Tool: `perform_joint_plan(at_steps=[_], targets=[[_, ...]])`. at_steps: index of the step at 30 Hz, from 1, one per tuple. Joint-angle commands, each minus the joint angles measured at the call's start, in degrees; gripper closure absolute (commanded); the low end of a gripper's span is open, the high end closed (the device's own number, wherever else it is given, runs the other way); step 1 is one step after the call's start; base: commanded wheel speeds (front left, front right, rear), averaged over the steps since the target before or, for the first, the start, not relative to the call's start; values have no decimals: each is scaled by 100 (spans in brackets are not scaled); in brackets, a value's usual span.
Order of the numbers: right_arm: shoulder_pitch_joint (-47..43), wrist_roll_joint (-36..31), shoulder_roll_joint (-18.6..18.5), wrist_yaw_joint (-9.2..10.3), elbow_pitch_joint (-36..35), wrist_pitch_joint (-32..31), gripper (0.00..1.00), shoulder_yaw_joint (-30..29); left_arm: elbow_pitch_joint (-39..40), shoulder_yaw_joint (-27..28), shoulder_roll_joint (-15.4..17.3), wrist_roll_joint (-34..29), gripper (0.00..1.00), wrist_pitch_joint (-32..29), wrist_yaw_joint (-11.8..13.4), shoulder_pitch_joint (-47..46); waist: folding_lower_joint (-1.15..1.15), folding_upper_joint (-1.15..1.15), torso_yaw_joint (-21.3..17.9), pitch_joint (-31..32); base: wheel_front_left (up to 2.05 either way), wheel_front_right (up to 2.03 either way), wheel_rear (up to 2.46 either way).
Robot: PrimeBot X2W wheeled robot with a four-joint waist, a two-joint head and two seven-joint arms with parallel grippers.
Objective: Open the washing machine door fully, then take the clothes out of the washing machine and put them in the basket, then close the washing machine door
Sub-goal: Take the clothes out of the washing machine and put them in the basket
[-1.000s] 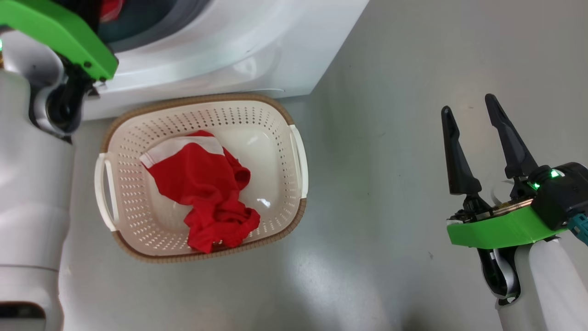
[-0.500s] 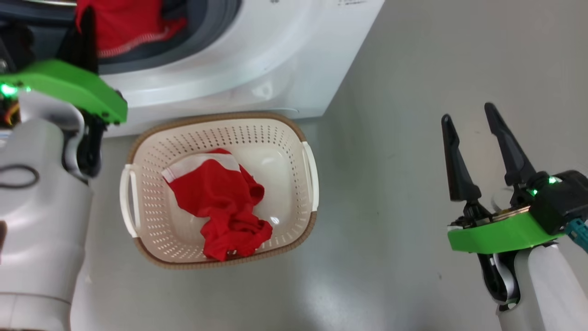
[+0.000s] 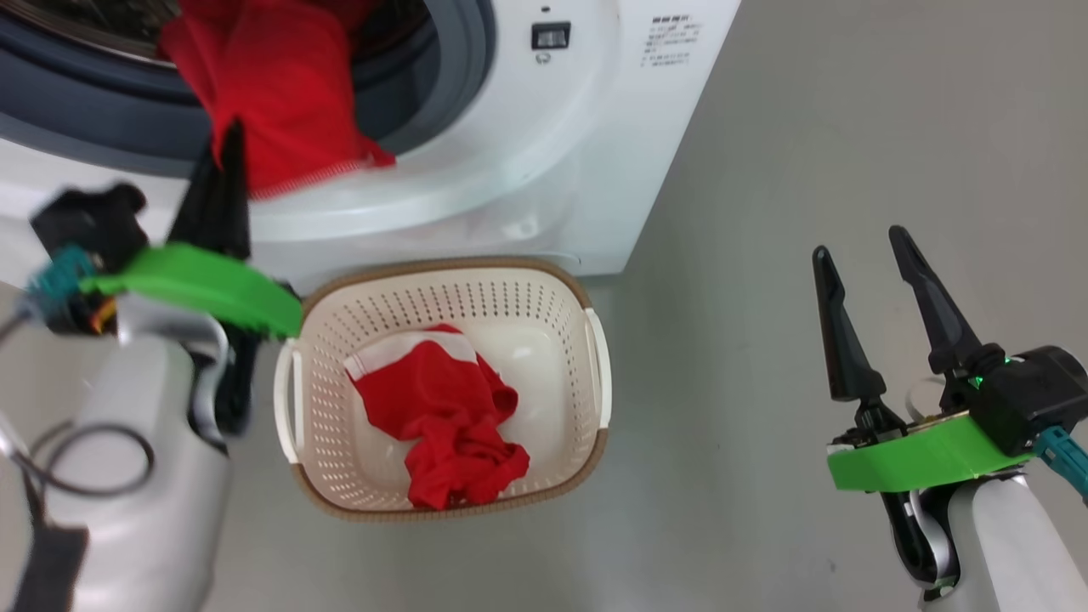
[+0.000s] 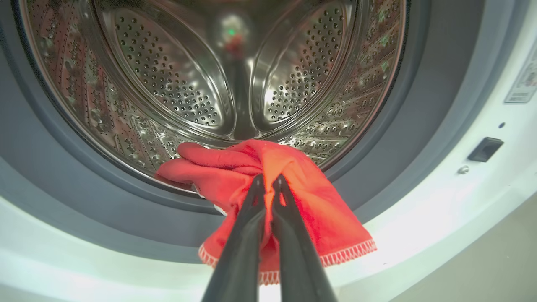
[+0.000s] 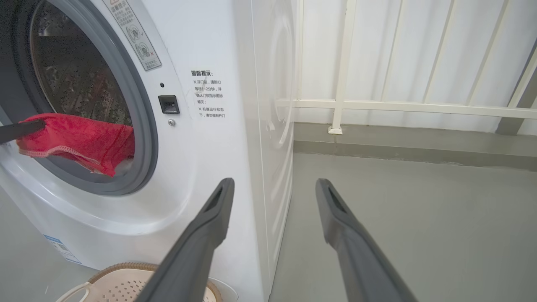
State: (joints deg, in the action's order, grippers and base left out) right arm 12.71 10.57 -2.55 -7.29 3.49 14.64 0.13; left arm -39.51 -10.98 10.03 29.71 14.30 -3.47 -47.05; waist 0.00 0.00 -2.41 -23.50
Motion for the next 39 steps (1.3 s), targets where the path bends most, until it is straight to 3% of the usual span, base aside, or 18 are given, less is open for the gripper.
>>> perform_joint_plan(at_steps=[1, 10, 20, 34, 39], targets=[[-107, 32, -32, -20, -120, 36, 0, 109, 366, 193, 170, -97, 100, 68, 60, 304, 0, 0, 75, 232, 0, 0, 0], [-355, 56, -32, -20, -33, 36, 0, 61, 1164, 106, -6, -415, 100, 69, 133, 1551, 0, 0, 104, 846, 0, 0, 0], [-577, 130, -32, -20, 33, 36, 0, 119, 1652, 120, -112, -253, 100, 44, 182, 2456, 0, 0, 80, 1274, 0, 0, 0], [-790, 157, -32, -20, 6, 36, 0, 23, 3254, -61, -160, -236, 100, -458, 578, 3381, 0, 0, 80, 1543, 0, 0, 0], [-814, 194, -32, -20, 1, 36, 0, 29, 3502, -79, -119, -203, 100, -610, 645, 3534, 0, 0, 92, 1568, 0, 0, 0]])
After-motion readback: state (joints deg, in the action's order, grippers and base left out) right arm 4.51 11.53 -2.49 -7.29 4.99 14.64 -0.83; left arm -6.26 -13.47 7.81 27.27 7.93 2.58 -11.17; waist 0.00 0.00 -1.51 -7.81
